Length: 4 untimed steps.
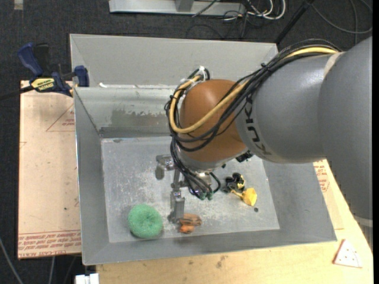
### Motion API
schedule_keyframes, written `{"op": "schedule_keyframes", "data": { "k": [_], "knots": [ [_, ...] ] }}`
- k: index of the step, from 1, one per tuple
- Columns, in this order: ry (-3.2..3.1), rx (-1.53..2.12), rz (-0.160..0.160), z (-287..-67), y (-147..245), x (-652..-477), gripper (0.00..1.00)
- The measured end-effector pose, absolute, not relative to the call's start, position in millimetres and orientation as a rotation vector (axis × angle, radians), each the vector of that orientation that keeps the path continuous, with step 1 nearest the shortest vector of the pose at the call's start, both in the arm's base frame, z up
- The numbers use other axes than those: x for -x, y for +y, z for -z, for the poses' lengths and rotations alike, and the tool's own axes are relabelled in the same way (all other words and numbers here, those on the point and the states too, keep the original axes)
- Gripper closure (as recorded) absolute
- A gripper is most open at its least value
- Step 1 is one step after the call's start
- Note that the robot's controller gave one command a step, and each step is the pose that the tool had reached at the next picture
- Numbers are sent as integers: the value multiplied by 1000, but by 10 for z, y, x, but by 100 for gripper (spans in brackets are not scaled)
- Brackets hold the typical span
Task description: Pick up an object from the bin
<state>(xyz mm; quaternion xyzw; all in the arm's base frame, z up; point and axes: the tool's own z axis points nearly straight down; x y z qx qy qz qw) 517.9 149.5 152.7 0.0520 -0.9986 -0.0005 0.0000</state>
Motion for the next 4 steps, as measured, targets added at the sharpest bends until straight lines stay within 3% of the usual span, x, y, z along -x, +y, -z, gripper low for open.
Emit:
{"op": "schedule_keyframes", "data": {
  "k": [2,3,4],
  "knots": [
    [-3065,-690,1,-979,1671,-5146,0],
    [-3105,-494,2,-780,1699,-4939,0],
    [-3075,-659,2,-701,1746,-4966,100]
  ]
}}
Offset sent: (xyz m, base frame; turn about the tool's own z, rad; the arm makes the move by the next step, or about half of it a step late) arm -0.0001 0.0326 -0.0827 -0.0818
